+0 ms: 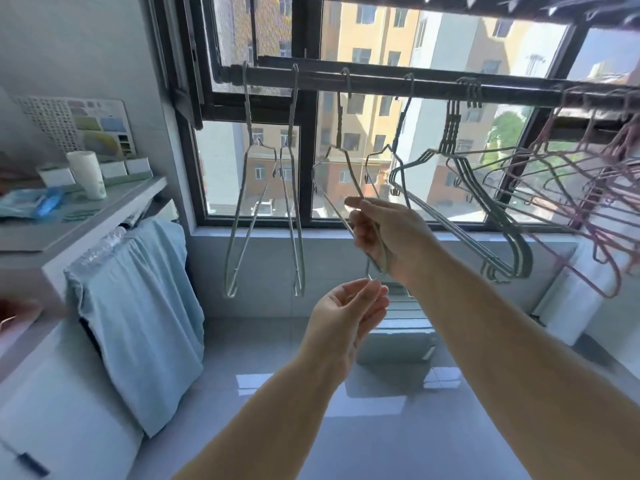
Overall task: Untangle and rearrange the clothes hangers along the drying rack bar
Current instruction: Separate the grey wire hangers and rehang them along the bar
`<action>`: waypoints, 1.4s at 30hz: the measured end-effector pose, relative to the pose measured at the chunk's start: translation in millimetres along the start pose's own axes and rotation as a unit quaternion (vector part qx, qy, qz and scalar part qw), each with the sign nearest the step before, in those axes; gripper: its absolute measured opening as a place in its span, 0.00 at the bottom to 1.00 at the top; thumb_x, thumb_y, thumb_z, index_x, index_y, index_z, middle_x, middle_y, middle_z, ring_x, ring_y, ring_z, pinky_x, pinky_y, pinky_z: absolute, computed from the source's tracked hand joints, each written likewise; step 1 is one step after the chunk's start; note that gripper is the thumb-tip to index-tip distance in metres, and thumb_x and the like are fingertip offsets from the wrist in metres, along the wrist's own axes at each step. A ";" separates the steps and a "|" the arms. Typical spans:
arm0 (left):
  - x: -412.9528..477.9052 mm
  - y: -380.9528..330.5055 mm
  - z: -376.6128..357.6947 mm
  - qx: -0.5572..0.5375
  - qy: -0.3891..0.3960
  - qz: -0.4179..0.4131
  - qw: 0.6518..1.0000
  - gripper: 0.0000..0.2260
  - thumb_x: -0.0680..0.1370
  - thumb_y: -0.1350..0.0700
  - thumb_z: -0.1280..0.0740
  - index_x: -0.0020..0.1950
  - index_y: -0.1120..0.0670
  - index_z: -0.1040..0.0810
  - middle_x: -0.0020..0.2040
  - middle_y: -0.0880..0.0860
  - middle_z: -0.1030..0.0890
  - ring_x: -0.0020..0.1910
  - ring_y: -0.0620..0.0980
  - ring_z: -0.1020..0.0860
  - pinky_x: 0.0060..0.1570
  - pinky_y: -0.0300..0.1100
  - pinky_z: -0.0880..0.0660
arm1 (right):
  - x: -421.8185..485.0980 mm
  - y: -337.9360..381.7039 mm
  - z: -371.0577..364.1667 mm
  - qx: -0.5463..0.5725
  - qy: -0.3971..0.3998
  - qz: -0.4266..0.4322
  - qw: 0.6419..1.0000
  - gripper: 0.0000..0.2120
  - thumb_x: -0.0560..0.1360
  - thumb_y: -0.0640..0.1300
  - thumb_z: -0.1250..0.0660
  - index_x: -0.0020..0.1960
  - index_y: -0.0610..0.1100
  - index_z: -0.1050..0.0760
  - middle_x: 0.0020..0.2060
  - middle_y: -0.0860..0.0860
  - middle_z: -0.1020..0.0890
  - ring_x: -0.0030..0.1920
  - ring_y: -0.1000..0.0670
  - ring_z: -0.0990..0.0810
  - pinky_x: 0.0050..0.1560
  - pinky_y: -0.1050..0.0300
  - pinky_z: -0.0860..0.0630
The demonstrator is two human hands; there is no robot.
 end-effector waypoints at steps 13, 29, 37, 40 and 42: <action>1.7 -31.8 -7.4 0.164 -0.033 -0.135 0.977 0.28 0.65 0.48 0.29 0.62 0.49 0.33 0.53 0.52 0.20 0.48 0.47 0.19 0.50 0.39 0.23 | 30.4 39.7 -26.0 0.000 -0.023 0.035 0.999 0.07 0.79 0.38 0.41 0.46 0.39 0.25 0.30 0.49 0.25 0.24 0.56 0.32 0.23 0.66 0.31; 4.8 -34.1 56.4 0.388 -0.095 -0.085 0.913 0.25 0.78 0.56 0.39 0.73 0.49 0.44 0.69 0.53 0.34 0.64 0.48 0.33 0.58 0.39 0.38 | -21.5 -94.0 50.1 -0.212 0.017 -0.063 0.975 0.10 0.79 0.35 0.46 0.46 0.41 0.27 0.27 0.48 0.32 0.19 0.57 0.36 0.20 0.67 0.40; 33.6 -43.3 94.9 0.566 -0.128 -0.070 0.812 0.28 0.79 0.57 0.42 0.75 0.50 0.54 0.75 0.53 0.47 0.74 0.50 0.47 0.69 0.42 0.50 | -55.3 -108.5 108.3 -0.372 0.118 -0.060 0.919 0.10 0.78 0.42 0.42 0.45 0.46 0.22 0.22 0.57 0.37 0.23 0.56 0.40 0.25 0.63 0.44; 43.9 -42.4 106.0 0.633 -0.066 -0.068 0.768 0.22 0.79 0.56 0.40 0.72 0.54 0.40 0.72 0.55 0.38 0.72 0.50 0.41 0.69 0.42 0.46 | -58.3 -108.4 127.4 -0.411 0.132 -0.017 0.902 0.13 0.79 0.39 0.43 0.41 0.49 0.22 0.24 0.57 0.33 0.27 0.55 0.38 0.30 0.62 0.40; 44.9 -36.8 105.5 0.629 -0.019 -0.057 0.775 0.12 0.79 0.56 0.40 0.61 0.55 0.27 0.61 0.54 0.24 0.62 0.49 0.29 0.60 0.39 0.35 | -53.6 -107.3 142.1 -0.458 0.109 0.021 0.882 0.14 0.79 0.40 0.42 0.42 0.51 0.22 0.31 0.47 0.26 0.31 0.52 0.35 0.35 0.59 0.35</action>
Point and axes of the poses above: each hand's wrist, its own x-axis towards the middle knuckle, its own z-axis out of the back of the hand, y = z × x, the point moved 7 cm from there along x, towards the middle knuckle
